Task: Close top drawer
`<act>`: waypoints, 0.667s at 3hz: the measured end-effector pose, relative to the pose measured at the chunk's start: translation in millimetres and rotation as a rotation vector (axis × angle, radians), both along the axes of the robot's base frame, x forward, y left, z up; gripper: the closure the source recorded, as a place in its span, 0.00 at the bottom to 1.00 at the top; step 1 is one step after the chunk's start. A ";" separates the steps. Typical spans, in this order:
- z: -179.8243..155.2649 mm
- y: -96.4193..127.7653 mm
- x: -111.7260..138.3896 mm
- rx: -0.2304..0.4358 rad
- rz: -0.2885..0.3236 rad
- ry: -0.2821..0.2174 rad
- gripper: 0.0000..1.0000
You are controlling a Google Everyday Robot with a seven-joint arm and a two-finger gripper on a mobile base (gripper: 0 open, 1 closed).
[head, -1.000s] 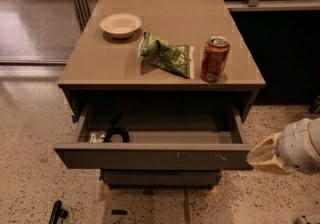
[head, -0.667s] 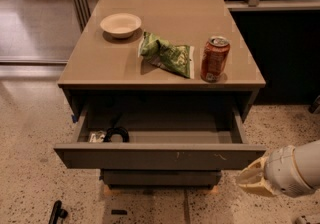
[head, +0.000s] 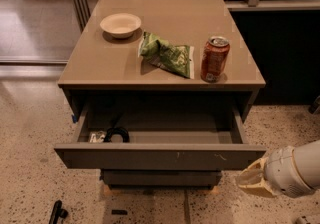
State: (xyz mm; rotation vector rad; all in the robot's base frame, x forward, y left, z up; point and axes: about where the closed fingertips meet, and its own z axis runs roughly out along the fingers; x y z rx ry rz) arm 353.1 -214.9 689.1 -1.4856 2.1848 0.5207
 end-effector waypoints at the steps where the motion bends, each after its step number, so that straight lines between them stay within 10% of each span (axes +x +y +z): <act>1: -17.0 7.4 11.3 0.024 0.036 -0.076 1.00; 2: -44.5 31.0 32.6 0.113 0.098 -0.198 1.00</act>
Offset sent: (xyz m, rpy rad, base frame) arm 0.0554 0.0595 -0.0767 0.2233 -0.3790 0.2155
